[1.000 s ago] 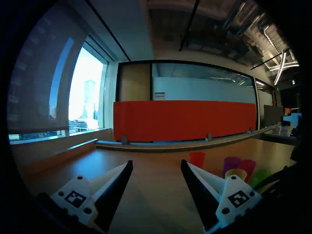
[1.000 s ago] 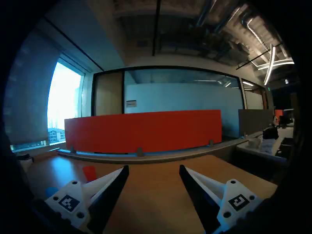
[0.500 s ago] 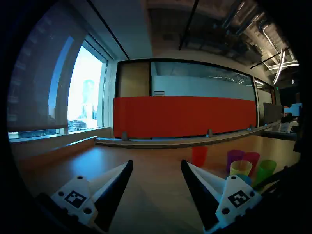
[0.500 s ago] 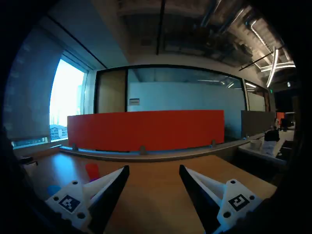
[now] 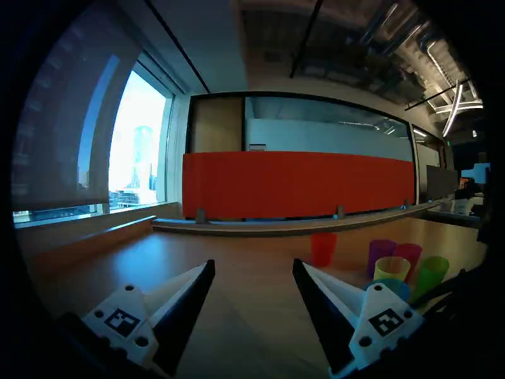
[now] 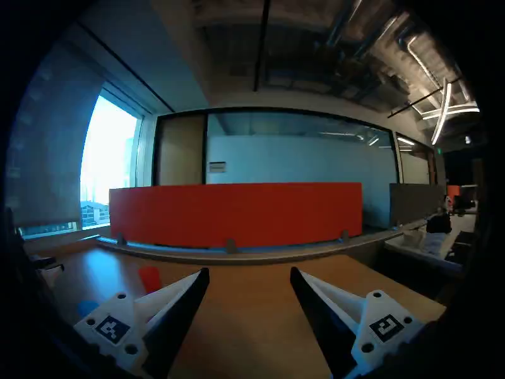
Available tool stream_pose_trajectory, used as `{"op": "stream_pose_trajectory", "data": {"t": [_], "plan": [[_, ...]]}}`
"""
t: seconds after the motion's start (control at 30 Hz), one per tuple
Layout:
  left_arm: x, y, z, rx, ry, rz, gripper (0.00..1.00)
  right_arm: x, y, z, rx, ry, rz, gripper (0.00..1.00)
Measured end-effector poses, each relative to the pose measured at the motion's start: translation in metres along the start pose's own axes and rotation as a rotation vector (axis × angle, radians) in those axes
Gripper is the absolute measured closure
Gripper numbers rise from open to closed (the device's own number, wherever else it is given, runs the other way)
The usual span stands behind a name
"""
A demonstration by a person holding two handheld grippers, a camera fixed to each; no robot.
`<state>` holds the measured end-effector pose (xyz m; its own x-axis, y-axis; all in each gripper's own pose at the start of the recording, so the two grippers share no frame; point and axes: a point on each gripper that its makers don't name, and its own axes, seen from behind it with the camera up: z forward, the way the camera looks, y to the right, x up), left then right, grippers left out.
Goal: Pour water
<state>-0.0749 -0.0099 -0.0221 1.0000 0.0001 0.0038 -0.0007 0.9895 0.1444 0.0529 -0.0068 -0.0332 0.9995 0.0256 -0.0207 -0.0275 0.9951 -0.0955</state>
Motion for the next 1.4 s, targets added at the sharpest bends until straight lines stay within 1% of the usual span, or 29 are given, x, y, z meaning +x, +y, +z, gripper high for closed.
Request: {"op": "stream_pose_trajectory", "data": {"t": [0.4, 0.57, 0.77, 1.0, 1.07, 1.17, 1.3, 1.4], "plan": [[-0.002, 0.001, 0.002, -0.008, -0.014, 0.001, 0.09, -0.008, 0.004, -0.007, 0.000, -0.007, 0.005, 0.01], [-0.003, 0.001, 0.002, -0.007, -0.016, 0.002, 0.09, -0.007, 0.009, -0.010, -0.016, -0.001, -0.002, 0.01], [-0.003, 0.001, 0.002, -0.007, -0.016, 0.003, 0.09, -0.013, 0.014, -0.008, -0.044, 0.007, -0.051, 0.01], [-0.002, 0.000, 0.002, -0.007, -0.017, 0.003, 0.09, -0.020, 0.004, -0.003, -0.029, 0.047, -0.082, 0.01], [-0.002, 0.000, 0.002, -0.007, -0.017, 0.003, 0.09, -0.023, 0.003, -0.001, -0.028, 0.060, -0.081, 0.01], [-0.002, 0.000, 0.002, -0.007, -0.017, 0.003, 0.09, -0.029, 0.002, 0.003, -0.018, 0.071, -0.056, 0.00], [-0.001, 0.000, 0.002, -0.007, -0.017, 0.003, 0.09, -0.042, 0.001, 0.011, 0.000, 0.061, -0.006, 0.00], [-0.001, 0.000, 0.001, -0.007, -0.017, 0.003, 0.09, -0.051, 0.004, 0.017, 0.006, 0.052, 0.011, 0.00]]}}
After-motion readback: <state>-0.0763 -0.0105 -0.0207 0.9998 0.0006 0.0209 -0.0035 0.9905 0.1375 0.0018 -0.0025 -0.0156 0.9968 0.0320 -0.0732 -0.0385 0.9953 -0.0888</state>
